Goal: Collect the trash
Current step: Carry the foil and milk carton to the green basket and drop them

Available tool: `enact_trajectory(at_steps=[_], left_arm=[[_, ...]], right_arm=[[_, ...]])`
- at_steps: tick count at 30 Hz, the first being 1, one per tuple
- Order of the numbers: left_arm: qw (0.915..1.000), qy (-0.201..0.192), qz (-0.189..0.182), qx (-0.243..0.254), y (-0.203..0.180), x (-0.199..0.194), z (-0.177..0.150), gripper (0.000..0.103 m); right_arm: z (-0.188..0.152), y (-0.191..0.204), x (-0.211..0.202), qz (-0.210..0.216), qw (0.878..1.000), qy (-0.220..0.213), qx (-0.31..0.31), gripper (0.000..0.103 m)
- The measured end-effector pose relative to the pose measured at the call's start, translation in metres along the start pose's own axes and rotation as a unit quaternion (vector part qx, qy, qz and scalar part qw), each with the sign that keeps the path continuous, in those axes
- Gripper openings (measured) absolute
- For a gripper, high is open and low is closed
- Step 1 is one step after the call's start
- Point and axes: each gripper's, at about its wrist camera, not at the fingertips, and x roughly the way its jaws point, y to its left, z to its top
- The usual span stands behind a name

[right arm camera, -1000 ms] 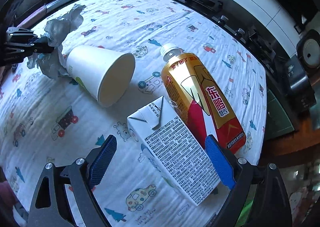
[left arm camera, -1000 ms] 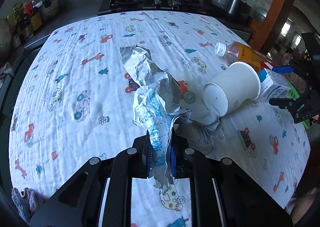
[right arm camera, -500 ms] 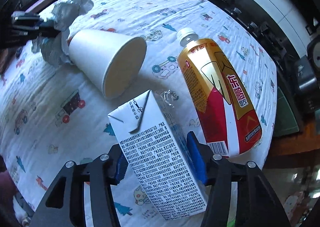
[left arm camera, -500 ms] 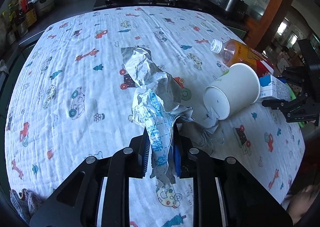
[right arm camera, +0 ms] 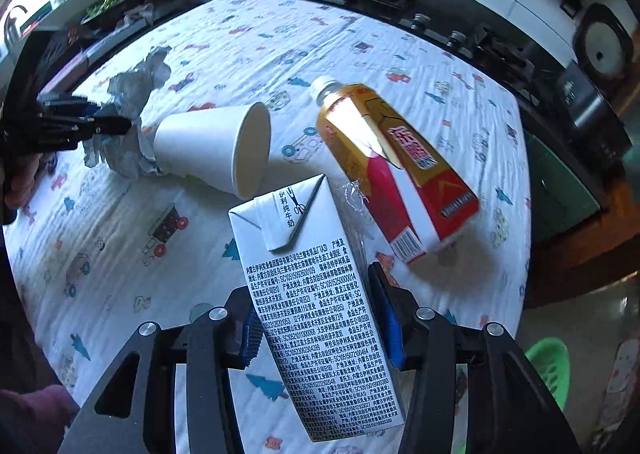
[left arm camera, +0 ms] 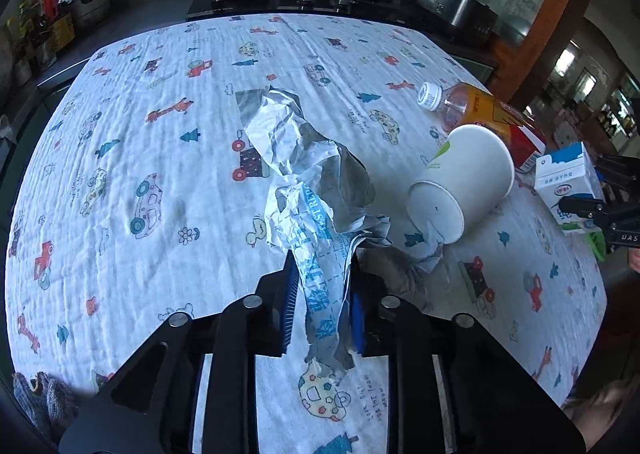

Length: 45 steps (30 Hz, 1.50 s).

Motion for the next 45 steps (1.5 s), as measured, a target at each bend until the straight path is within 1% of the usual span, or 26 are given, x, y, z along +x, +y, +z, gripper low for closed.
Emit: enact_trajectory(at_steps=[4, 9, 13, 16, 21, 26, 29, 31, 35, 37, 41, 45], left_arm=[[0.9994, -0.013, 0.024, 0.022, -0.015, -0.017, -0.004, 0.013], [0.9979, -0.034, 0.028, 0.047, -0.036, -0.050, -0.009, 0.012], [0.9962, -0.045, 0.032, 0.067, -0.055, -0.072, -0.012, 0.011], [0.9937, -0.058, 0.028, 0.092, -0.078, -0.086, -0.012, 0.011], [0.9885, -0.073, 0.004, 0.133, -0.125, -0.097, -0.007, 0.011], [0.9834, -0.074, -0.030, 0.163, -0.175, -0.090, 0.005, 0.011], [0.9797, -0.070, -0.054, 0.180, -0.208, -0.079, 0.015, 0.011], [0.9765, -0.061, -0.073, 0.193, -0.234, -0.068, 0.023, 0.011], [0.9705, -0.053, -0.094, 0.215, -0.278, -0.049, 0.035, 0.011], [0.9675, -0.050, -0.104, 0.225, -0.301, -0.040, 0.041, 0.011], [0.9634, -0.041, -0.110, 0.241, -0.336, -0.021, 0.051, 0.011], [0.9601, -0.036, -0.111, 0.254, -0.369, -0.006, 0.058, 0.011]], right_arm=[[-0.012, -0.009, -0.017, 0.008, 0.999, -0.016, 0.031, 0.046], [-0.032, -0.021, -0.037, 0.016, 0.997, -0.035, 0.064, 0.046], [-0.047, -0.028, -0.052, 0.013, 0.996, -0.047, 0.081, 0.046], [-0.060, -0.036, -0.062, 0.008, 0.994, -0.055, 0.096, 0.046], [-0.084, -0.057, -0.077, -0.011, 0.989, -0.063, 0.130, 0.047], [-0.117, -0.091, -0.089, -0.040, 0.982, -0.066, 0.172, 0.046], [-0.139, -0.115, -0.093, -0.066, 0.975, -0.061, 0.204, 0.047], [-0.156, -0.132, -0.095, -0.091, 0.969, -0.058, 0.223, 0.047], [-0.193, -0.172, -0.097, -0.126, 0.953, -0.050, 0.271, 0.047], [-0.209, -0.185, -0.095, -0.143, 0.946, -0.044, 0.287, 0.047], [-0.235, -0.207, -0.090, -0.146, 0.936, -0.042, 0.316, 0.047], [-0.248, -0.221, -0.087, -0.146, 0.928, -0.055, 0.340, 0.047]])
